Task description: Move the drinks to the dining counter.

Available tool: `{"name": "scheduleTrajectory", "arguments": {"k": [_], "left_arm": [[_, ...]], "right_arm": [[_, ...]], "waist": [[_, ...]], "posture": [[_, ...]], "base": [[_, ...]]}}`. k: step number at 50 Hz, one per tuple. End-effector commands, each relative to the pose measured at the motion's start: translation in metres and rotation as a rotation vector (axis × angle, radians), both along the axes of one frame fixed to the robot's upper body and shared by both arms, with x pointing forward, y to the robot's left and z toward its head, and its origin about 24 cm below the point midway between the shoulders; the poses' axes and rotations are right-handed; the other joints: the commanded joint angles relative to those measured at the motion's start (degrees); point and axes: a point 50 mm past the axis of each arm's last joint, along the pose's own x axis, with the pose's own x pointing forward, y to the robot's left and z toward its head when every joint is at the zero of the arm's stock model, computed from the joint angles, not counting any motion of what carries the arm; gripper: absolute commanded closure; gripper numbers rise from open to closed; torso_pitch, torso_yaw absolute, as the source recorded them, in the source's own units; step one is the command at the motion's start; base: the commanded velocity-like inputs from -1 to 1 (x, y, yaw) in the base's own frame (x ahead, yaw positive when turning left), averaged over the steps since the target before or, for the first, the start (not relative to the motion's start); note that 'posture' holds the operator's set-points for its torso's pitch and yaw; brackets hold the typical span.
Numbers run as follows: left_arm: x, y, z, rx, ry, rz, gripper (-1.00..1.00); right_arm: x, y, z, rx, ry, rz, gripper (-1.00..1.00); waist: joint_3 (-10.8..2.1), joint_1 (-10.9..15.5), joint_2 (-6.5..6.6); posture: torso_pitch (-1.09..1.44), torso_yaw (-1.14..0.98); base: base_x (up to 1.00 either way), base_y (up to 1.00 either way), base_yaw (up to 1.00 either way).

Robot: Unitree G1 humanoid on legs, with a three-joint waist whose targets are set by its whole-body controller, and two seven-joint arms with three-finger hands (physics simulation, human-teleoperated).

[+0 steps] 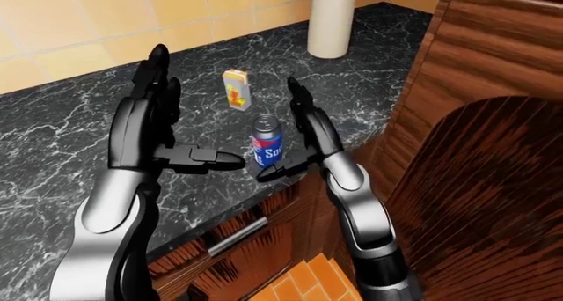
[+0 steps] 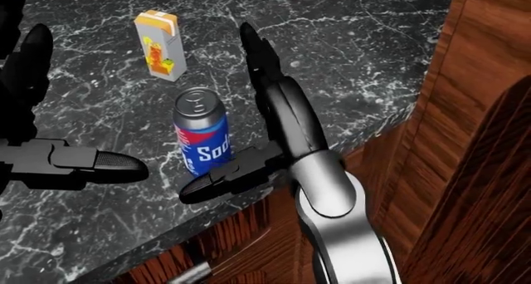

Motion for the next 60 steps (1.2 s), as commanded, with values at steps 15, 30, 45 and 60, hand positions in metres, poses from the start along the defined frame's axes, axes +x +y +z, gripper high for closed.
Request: {"name": "scheduleTrajectory", "arguments": {"k": [15,30,45,60], "left_arm": [[-0.005,0.003,0.013,0.013,-0.081,0.009,-1.00],[-0.008,0.004,0.017,0.013,-0.088,0.011,-1.00],[-0.007,-0.001,0.016,0.016,-0.088,0.001,-1.00],[0.003,-0.017,0.021,0.030,-0.083,-0.021,-1.00]], "right_arm": [[0.012,0.022,0.013,0.004,-0.074,0.057,-0.82],[0.022,0.031,0.004,-0.026,-0.055,0.064,-0.44],[0.020,0.015,0.008,-0.012,-0.066,0.033,0.98],[-0.007,-0.025,0.045,0.068,-0.138,-0.029,1.00]], "waist": [[-1.41,-0.1,0.45],[-1.34,-0.2,0.67],[-1.33,0.2,0.45],[-1.31,0.4,-0.39]], "posture": [[0.00,0.00],[0.00,0.00],[0.00,0.00],[0.00,0.00]], "base": [[0.00,0.00,0.00],[0.00,0.00,0.00],[0.00,0.00,0.00],[0.00,0.00,0.00]]}}
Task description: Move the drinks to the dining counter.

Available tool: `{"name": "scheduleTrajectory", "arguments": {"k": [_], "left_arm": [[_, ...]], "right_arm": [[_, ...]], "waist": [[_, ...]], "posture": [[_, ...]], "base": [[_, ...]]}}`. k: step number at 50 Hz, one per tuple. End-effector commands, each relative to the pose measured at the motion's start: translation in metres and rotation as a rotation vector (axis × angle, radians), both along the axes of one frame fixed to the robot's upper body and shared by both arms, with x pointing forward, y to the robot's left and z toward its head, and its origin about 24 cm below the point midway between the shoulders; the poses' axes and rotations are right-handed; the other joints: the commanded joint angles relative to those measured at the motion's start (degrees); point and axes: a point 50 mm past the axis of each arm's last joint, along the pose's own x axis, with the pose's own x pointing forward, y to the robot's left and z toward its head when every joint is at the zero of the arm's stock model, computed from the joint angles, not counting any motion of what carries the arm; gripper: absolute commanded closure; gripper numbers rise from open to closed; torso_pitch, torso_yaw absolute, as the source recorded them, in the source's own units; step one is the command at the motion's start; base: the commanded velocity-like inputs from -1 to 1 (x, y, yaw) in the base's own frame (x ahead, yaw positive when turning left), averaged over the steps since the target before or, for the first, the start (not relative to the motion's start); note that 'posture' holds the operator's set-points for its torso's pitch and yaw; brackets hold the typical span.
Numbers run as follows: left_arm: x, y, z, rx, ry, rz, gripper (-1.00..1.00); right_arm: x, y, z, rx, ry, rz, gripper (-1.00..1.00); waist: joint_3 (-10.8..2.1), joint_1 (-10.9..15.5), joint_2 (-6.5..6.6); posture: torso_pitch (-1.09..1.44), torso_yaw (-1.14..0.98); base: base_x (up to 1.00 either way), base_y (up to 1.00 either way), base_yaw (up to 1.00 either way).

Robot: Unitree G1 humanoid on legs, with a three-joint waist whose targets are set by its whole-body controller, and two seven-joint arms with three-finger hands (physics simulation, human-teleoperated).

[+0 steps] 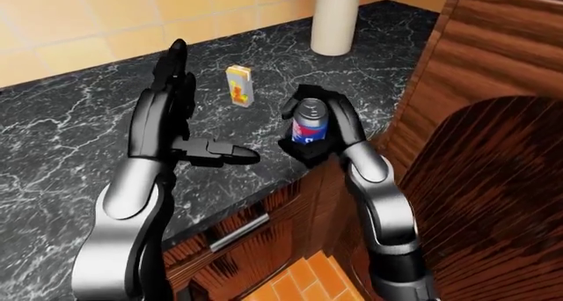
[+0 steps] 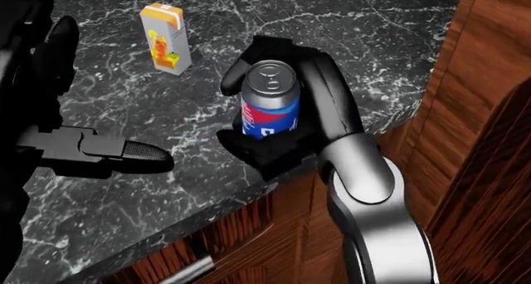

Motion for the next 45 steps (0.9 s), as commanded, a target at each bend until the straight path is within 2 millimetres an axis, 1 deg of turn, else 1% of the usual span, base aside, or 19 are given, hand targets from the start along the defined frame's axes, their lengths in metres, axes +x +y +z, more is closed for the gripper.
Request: {"name": "scheduleTrajectory", "arguments": {"k": [1,4,11,16,22,26,28,34,39,45], "left_arm": [[-0.007,-0.001,0.019,0.011,-0.093,0.009,-1.00],[-0.003,-0.004,0.023,0.013,-0.090,0.006,-1.00],[0.023,-0.011,0.035,0.003,-0.071,0.025,-1.00],[0.052,-0.013,0.046,-0.005,-0.039,0.081,-1.00],[0.077,-0.015,0.050,-0.005,-0.005,0.127,-1.00],[0.101,-0.013,0.045,-0.012,0.031,0.169,-1.00],[0.108,-0.014,0.043,-0.014,0.040,0.176,-1.00],[0.139,-0.015,0.036,-0.038,0.083,0.205,-1.00],[0.151,-0.015,0.026,-0.039,0.108,0.226,-1.00],[0.156,-0.017,0.016,-0.018,0.136,0.235,-1.00]], "right_arm": [[-0.009,-0.003,0.025,0.037,-0.098,0.010,1.00],[-0.013,-0.009,0.032,0.049,-0.112,-0.002,1.00],[-0.015,-0.019,0.037,0.072,-0.130,-0.021,1.00],[-0.019,-0.025,0.040,0.086,-0.138,-0.031,1.00],[-0.023,-0.028,0.042,0.096,-0.146,-0.036,1.00],[-0.023,-0.029,0.043,0.102,-0.146,-0.039,1.00],[-0.024,-0.029,0.043,0.105,-0.147,-0.039,1.00],[-0.024,-0.031,0.045,0.118,-0.152,-0.043,1.00],[-0.023,-0.033,0.046,0.121,-0.151,-0.049,1.00],[-0.022,-0.035,0.048,0.125,-0.152,-0.053,1.00]], "waist": [[-1.60,0.0,0.21],[-1.49,0.0,0.02],[-1.52,0.0,-0.20],[-1.52,0.0,-0.44],[-1.50,-0.1,-0.58],[-1.61,-0.1,-0.68],[-1.71,-0.1,-0.70],[-1.87,-0.1,-0.84],[-1.98,-0.2,-0.87],[-2.09,-0.3,-0.81]], "posture": [[0.00,0.00],[0.00,0.00],[0.00,0.00],[0.00,0.00],[0.00,0.00],[0.00,0.00],[0.00,0.00],[0.00,0.00],[0.00,0.00],[0.00,0.00]], "base": [[0.00,0.00,0.00],[0.00,0.00,0.00],[0.00,0.00,0.00],[0.00,0.00,0.00],[0.00,0.00,0.00],[0.00,0.00,0.00],[0.00,0.00,0.00],[0.00,0.00,0.00],[0.00,0.00,0.00],[0.00,0.00,0.00]]}}
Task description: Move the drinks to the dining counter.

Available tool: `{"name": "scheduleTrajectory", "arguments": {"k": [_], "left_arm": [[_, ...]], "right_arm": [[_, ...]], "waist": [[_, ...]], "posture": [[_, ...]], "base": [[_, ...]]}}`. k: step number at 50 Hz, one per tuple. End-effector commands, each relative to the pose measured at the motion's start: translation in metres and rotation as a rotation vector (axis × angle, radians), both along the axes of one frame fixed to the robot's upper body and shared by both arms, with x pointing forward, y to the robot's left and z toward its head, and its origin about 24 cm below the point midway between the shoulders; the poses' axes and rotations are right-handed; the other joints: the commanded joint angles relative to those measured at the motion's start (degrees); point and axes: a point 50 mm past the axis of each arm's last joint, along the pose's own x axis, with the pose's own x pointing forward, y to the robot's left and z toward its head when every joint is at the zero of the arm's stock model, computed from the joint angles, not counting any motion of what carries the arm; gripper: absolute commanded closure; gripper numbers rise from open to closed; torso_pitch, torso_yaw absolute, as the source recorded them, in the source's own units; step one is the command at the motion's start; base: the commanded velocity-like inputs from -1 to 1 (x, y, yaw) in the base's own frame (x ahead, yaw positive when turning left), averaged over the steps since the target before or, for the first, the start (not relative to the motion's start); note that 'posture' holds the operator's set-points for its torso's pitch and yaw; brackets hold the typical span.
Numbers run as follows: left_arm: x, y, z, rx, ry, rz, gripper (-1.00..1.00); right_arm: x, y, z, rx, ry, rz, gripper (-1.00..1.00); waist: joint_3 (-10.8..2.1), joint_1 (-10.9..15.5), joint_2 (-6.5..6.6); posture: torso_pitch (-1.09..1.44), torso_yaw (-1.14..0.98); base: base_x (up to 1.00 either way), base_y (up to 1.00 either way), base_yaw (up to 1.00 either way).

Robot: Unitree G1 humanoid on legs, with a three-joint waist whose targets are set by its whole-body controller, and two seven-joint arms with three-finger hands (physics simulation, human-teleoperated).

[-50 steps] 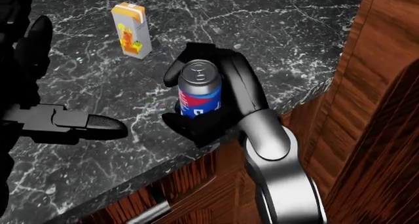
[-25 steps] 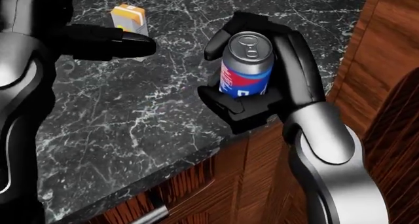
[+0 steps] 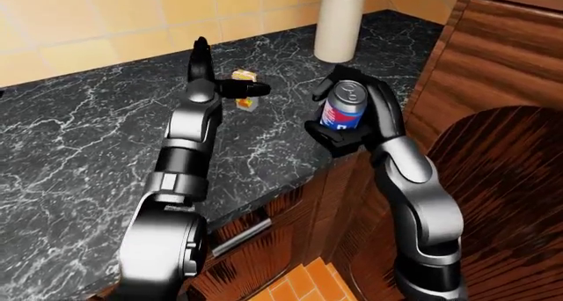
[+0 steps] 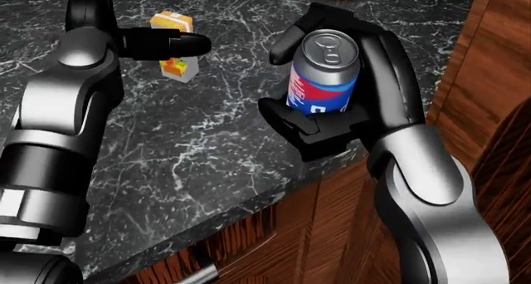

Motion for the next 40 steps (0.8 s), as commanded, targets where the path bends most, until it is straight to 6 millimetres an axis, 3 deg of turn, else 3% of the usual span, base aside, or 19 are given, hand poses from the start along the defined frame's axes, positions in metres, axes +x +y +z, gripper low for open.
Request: {"name": "scheduleTrajectory", "arguments": {"k": [1,13,23,40], "left_arm": [[0.000,-0.002,0.029,0.010,-0.119,-0.001,-1.00],[0.008,-0.010,0.020,0.048,-0.090,-0.010,-1.00],[0.013,-0.007,0.002,0.093,-0.045,0.014,-1.00],[0.015,-0.012,-0.004,0.098,-0.045,0.017,-1.00]], "right_arm": [[-0.006,0.000,0.021,0.017,-0.110,0.005,1.00],[-0.004,-0.001,0.020,0.021,-0.108,0.004,1.00],[-0.003,0.001,0.016,0.021,-0.104,0.006,1.00],[0.000,0.003,0.014,0.023,-0.095,0.012,1.00]], "waist": [[-1.89,0.0,0.11],[-1.88,0.0,-0.03],[-2.07,0.0,-0.04],[-2.32,0.0,-0.12]], "posture": [[0.00,0.00],[0.00,0.00],[0.00,0.00],[0.00,0.00]], "base": [[0.00,0.00,0.00],[0.00,0.00,0.00],[0.00,0.00,0.00],[0.00,0.00,0.00]]}}
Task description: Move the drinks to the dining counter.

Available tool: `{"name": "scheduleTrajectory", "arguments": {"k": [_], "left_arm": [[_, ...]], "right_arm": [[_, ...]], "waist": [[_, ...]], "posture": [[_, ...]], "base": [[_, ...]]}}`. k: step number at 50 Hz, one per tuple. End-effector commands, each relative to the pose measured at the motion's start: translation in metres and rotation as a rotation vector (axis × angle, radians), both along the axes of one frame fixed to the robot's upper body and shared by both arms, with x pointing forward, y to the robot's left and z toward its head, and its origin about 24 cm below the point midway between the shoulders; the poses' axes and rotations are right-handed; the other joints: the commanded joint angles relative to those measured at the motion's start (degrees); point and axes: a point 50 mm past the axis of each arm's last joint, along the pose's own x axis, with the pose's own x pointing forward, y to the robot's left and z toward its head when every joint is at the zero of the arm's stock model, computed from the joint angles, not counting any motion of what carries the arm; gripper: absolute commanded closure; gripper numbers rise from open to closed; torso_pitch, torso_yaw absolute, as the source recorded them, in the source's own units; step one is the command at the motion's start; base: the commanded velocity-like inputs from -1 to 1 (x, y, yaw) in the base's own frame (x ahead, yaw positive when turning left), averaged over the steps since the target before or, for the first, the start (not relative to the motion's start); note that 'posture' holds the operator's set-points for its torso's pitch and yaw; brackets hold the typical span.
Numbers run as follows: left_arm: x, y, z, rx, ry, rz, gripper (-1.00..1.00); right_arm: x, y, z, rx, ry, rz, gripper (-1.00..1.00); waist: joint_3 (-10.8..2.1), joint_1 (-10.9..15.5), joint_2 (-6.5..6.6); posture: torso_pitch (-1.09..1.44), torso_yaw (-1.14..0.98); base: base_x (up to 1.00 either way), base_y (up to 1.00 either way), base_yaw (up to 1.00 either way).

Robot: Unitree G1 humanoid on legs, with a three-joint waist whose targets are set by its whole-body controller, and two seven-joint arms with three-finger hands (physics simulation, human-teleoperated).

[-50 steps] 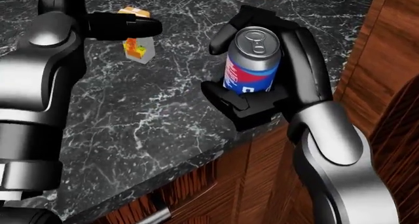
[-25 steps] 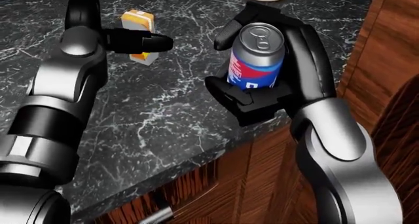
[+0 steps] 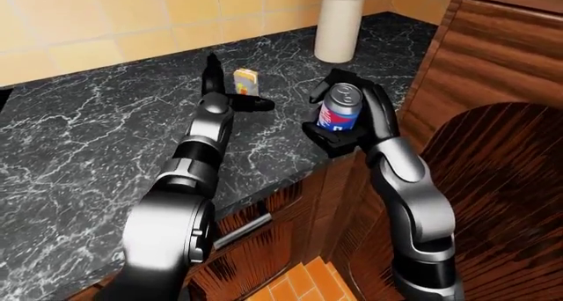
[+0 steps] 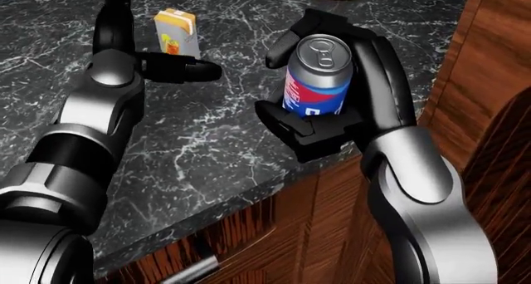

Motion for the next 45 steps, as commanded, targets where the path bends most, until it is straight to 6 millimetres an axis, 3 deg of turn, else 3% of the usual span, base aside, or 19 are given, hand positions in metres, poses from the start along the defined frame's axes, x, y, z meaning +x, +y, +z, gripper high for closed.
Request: {"name": "scheduleTrajectory", "arguments": {"k": [1,9,16,19,25,29,34,45], "left_arm": [[0.002,-0.003,0.027,0.002,-0.106,-0.007,-1.00],[0.002,-0.010,0.025,0.005,-0.094,-0.031,-1.00],[0.002,-0.014,0.026,0.019,-0.097,-0.037,-0.80],[0.002,-0.014,0.025,0.026,-0.096,-0.030,-0.64],[0.002,-0.013,0.026,0.029,-0.100,-0.026,-0.04],[0.002,-0.013,0.026,0.031,-0.098,-0.021,0.09],[0.002,-0.011,0.025,0.033,-0.100,-0.007,0.40],[0.002,-0.010,0.027,0.024,-0.116,-0.010,0.80]], "right_arm": [[-0.005,0.001,0.020,0.015,-0.110,0.005,1.00],[-0.005,0.001,0.021,0.015,-0.110,0.007,1.00],[-0.005,0.003,0.020,0.015,-0.109,0.010,1.00],[-0.004,0.002,0.019,0.015,-0.108,0.009,1.00],[-0.005,0.003,0.019,0.016,-0.108,0.011,1.00],[-0.004,0.003,0.018,0.017,-0.106,0.011,1.00],[-0.005,0.004,0.018,0.017,-0.105,0.013,1.00],[-0.005,0.002,0.018,0.018,-0.106,0.011,1.00]], "waist": [[-1.72,0.0,0.03],[-1.78,0.0,0.01],[-1.81,0.0,-0.05],[-1.84,0.0,-0.05],[-1.88,-0.1,-0.01],[-1.86,-0.1,0.02],[-1.97,0.0,0.06],[-2.00,-0.1,0.16]], "posture": [[0.00,0.00],[0.00,0.00],[0.00,0.00],[0.00,0.00],[0.00,0.00],[0.00,0.00],[0.00,0.00],[0.00,0.00]], "base": [[0.00,0.00,0.00],[0.00,0.00,0.00],[0.00,0.00,0.00],[0.00,0.00,0.00],[0.00,0.00,0.00],[0.00,0.00,0.00],[0.00,0.00,0.00],[0.00,0.00,0.00]]}}
